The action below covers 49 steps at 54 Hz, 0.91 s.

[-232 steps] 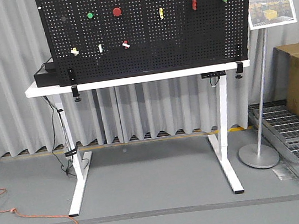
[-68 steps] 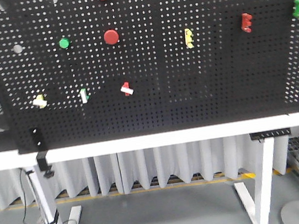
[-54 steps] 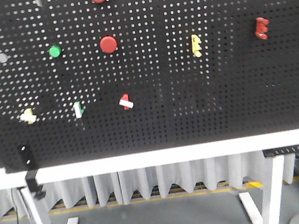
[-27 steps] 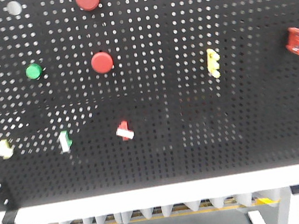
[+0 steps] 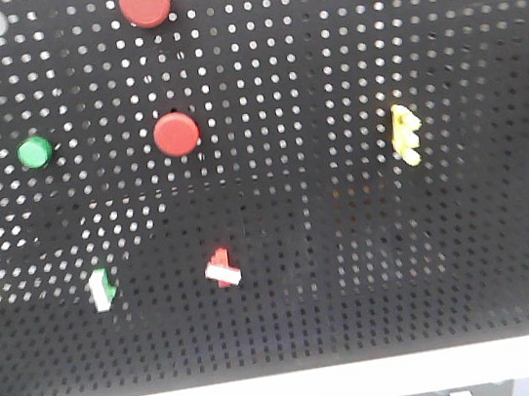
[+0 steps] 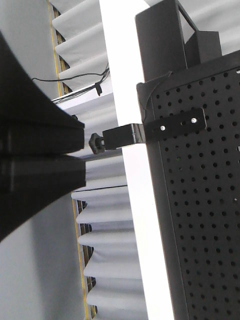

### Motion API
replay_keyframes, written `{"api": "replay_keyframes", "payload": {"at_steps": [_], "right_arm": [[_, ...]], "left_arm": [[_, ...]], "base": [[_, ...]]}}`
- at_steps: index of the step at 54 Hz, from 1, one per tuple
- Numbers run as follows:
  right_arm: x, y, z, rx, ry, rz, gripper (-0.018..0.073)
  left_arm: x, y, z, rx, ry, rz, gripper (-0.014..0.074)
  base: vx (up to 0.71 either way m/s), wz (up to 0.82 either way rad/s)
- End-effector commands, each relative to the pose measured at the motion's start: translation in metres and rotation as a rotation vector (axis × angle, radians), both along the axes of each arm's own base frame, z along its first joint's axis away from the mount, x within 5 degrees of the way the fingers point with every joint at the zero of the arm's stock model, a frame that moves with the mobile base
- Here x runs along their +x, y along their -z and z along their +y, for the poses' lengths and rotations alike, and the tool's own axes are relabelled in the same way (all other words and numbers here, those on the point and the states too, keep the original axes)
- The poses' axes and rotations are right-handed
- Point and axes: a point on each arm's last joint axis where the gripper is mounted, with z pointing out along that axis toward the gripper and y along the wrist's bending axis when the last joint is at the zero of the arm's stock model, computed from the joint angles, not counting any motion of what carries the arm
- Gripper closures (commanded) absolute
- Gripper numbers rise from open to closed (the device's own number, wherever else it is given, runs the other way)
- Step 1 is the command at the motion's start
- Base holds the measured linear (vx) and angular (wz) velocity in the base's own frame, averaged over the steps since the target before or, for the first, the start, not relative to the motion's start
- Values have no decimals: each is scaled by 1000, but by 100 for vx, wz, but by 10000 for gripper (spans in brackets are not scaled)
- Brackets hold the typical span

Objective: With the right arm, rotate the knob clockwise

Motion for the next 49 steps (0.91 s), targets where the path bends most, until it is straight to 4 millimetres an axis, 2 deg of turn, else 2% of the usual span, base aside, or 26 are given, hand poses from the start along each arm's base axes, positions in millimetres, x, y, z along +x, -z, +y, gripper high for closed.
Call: {"api": "replay_keyframes", "payload": {"at_steps": [1,41,49], "right_arm": [[-1,-2,1,-10,-10,-68,565],[-1,-4,1,-10,-13,-87,565],[-4,-13,2,-10,-24,-163,564]], "left_arm": [[1,1,-1,-10,13,-65,603],[1,1,-1,-10,13,-65,603],[1,1,-1,-10,13,-65,603]], "base": [[10,0],[2,0],[0,0]]}}
